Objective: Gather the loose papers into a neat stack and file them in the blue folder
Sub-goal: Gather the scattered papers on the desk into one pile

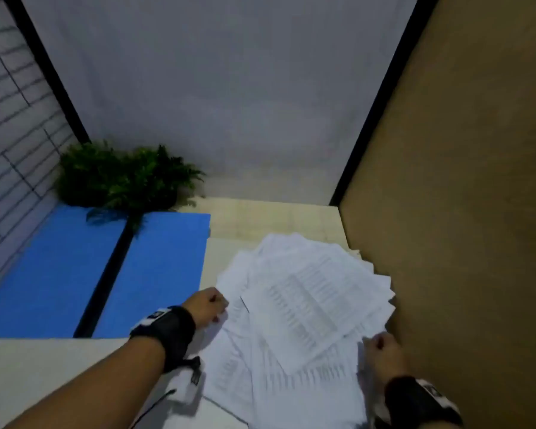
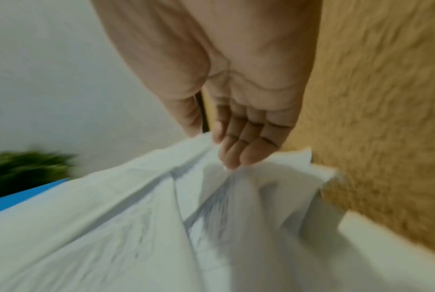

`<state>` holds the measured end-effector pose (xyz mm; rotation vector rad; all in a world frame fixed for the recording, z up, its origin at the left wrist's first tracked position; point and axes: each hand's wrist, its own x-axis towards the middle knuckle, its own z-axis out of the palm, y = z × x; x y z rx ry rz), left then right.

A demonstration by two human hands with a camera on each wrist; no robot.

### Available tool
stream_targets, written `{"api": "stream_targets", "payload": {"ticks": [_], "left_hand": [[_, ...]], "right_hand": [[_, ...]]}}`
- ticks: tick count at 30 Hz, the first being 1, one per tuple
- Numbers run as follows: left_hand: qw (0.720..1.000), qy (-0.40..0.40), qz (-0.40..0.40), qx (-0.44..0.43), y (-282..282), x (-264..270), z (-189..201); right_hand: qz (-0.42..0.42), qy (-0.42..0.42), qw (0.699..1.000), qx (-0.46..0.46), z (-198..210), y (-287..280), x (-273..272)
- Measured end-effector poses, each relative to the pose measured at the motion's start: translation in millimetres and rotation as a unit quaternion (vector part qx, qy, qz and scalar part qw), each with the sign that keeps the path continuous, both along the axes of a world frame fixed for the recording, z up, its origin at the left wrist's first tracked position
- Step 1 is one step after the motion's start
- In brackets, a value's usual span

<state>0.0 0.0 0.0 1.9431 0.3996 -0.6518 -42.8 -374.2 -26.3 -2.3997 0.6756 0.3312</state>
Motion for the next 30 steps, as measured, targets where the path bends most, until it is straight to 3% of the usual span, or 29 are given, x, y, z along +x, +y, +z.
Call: {"api": "stream_targets", "payload": {"ticks": [2,6,8,10,12,14,17,19,24,28,30], "left_hand": [[0.996,0.021,0.078,-0.042,-24,10,-10],[0.988,0.029,0.139,-0.052,-59,13,-40],[0.99,0.034,0.134,-0.029,-69,8,-59],[0.996,0.039,0.084,0.003,-79,2,-54],[0.996,0.015,0.092,-0.014,-83,-3,-59],[0.988,0.004,0.143,-0.057,-82,-8,-57],[0.963,0.027,0.199,-0.18,-76,-12,-59],[0.958,0.035,0.205,-0.199,-76,-12,-62],[0.99,-0.004,0.123,-0.07,-98,-22,-64],[0.966,-0.016,0.258,0.0,-88,-29,-60],[0.95,-0.015,0.31,0.019,-72,-31,-64]], "right_hand": [[-0.076,0.038,0.995,0.051,-3,6,15],[-0.12,0.08,0.982,0.124,-18,16,33],[-0.126,0.068,0.978,0.149,-21,21,37],[-0.121,0.043,0.976,0.177,-21,27,43],[-0.121,0.034,0.976,0.18,-25,31,43],[-0.104,0.024,0.983,0.148,-25,27,43],[0.006,0.045,0.997,0.066,-28,11,44],[0.074,0.046,0.996,0.025,-28,5,41],[0.175,0.055,0.981,0.065,-25,29,32],[0.063,-0.074,0.994,0.042,-20,25,48],[0.016,-0.071,0.997,-0.004,-19,10,60]]}}
